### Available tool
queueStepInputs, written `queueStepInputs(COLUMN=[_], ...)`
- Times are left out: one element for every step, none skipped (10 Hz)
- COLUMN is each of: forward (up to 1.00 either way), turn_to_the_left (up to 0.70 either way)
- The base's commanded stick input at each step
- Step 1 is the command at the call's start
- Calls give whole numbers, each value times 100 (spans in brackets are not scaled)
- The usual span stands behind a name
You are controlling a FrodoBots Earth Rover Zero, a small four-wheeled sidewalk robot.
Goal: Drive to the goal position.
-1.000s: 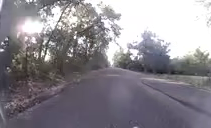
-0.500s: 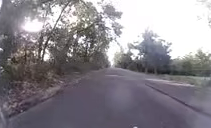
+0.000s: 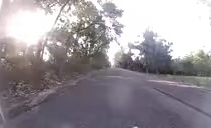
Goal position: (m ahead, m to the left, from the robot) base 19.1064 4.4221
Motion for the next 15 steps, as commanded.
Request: queueStepInputs(forward=[70, 70, 70, 70, 70, 70, 70, 70, 70, 70, 70, 70, 70, 70, 70], turn_to_the_left=[0, 0, 0, 0, 0, 0, 0, 0, 0, 0, 0, 0, 0, 0, 0])
